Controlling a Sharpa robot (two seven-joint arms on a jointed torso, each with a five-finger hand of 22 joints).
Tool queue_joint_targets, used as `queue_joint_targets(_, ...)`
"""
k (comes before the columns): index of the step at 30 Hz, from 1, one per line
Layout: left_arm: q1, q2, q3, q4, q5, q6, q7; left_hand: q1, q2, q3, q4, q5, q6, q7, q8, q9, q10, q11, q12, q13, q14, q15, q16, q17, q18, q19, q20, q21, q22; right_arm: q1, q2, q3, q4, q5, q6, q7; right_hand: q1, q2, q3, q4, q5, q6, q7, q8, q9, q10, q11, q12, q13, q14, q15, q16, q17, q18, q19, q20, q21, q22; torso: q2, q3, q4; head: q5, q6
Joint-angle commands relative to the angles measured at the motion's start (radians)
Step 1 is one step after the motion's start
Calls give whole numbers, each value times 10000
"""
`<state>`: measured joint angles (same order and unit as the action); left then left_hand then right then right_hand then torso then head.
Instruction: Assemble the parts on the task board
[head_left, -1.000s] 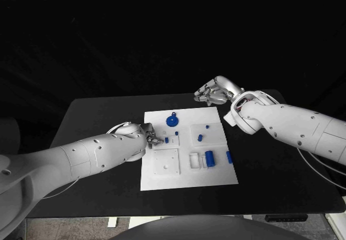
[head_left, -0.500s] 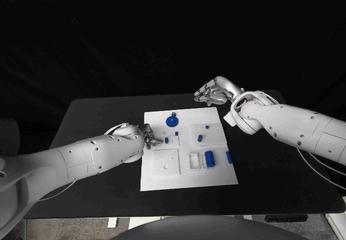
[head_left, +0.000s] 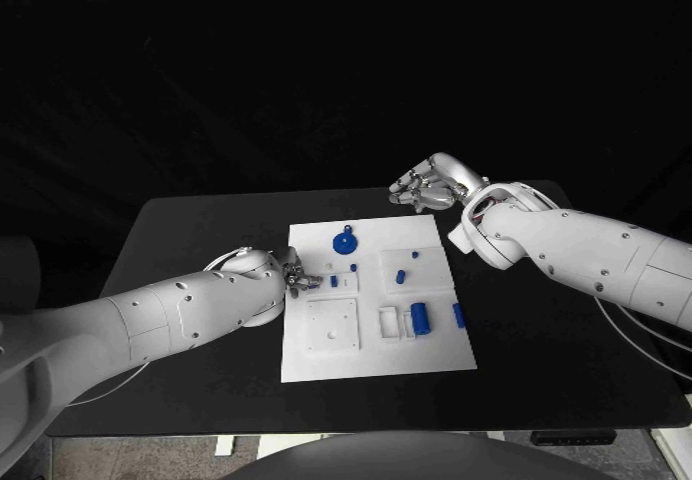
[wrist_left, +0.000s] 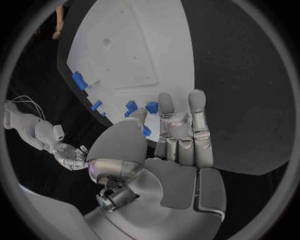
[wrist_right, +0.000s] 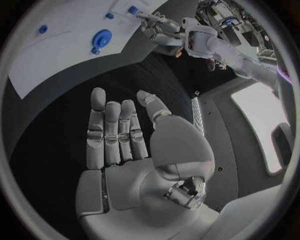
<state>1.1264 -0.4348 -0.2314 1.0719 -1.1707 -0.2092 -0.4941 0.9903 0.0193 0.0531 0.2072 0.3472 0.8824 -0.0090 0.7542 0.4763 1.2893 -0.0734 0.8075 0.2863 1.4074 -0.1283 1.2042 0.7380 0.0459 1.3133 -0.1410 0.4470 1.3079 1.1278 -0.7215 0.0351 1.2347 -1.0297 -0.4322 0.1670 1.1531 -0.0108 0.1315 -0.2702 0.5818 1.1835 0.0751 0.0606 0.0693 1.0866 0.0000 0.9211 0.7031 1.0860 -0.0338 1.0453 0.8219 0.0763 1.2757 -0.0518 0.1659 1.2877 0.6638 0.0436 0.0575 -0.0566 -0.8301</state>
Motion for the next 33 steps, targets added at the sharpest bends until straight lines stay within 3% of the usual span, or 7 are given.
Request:
queue_joint_targets(1, -2, 0, 17, 36, 290, -229, 160, -108, -52, 15, 124, 17, -5, 51, 8, 11, 2, 37, 40, -4, -17, 44, 13, -24, -126, 52, -8, -20, 177, 1, 10, 5, 1, 8, 119, 82, -44, 3, -50, 2, 49, -65, 42, 20, 2, -48, -15, -58, -18, -66, -22, -25, -15, -57, -13, -30, -62, -9, 1, 9, -5, 4, 10)
queue_joint_targets(3, -2, -1, 21, 38, 368, -241, 194, -137, -103, 19, 182, -7, -11, 54, 6, 11, -3, 41, 38, -4, -22, 48, 4, -34, -127, 51, -7, -22, 176, 1, 9, 5, -1, 8, 119, 80, -45, 4, -52, 1, 53, -67, 43, 20, 2, -48, -15, -59, -18, -66, -22, -25, -16, -57, -13, -30, -64, -9, 2, 8, -6, -1, 4)
queue_joint_targets(6, -2, 2, 24, 40, 443, -256, 235, -131, -171, 51, 257, -413, -13, 62, 9, 15, -11, 47, 34, -6, -26, 51, -12, -53, -126, 43, -3, -32, 176, 1, 11, 5, -5, 9, 118, 77, -45, 4, -52, 1, 53, -67, 43, 20, 2, -48, -15, -59, -18, -66, -22, -25, -16, -57, -13, -30, -64, -9, 2, 13, -6, 2, 6)
queue_joint_targets(8, -2, 8, 25, 41, 479, -265, 262, -104, -190, 53, 225, -444, -12, 64, 11, 16, -13, 48, 32, -7, -33, 53, -24, -69, -126, 41, -2, -35, 175, 1, 13, 5, -5, 9, 119, 76, -45, 4, -52, 1, 53, -67, 43, 20, 2, -48, -15, -59, -18, -66, -22, -25, -16, -57, -13, -30, -64, -9, 1, 13, -8, -1, 11)
queue_joint_targets(27, 1, -36, 29, 2, 652, -297, 308, 331, 373, 176, -831, -392, -55, 57, -37, -10, -18, 41, 21, -17, -37, 46, -39, -76, -134, 42, -7, -58, 176, 0, 8, 5, -8, 9, 119, 68, -32, 14, -50, -25, 61, -66, 42, 21, 4, -49, -17, -61, -23, -62, -24, -23, -17, -55, -3, -33, -72, -6, -1, 3, -7, -37, 35)
queue_joint_targets(33, 1, -62, 32, 19, 708, -211, 295, 424, 398, 213, -1039, -303, -57, 55, -69, -36, -31, 36, 22, -16, -41, 45, -45, -85, -138, 38, -7, -64, 177, 0, 12, 5, -7, 9, 122, 67, -22, 19, -38, -34, 58, -65, 44, 21, 3, -48, -17, -61, -23, -64, -25, -25, -17, -55, -4, -34, -72, -2, -1, 2, -3, -28, 29)
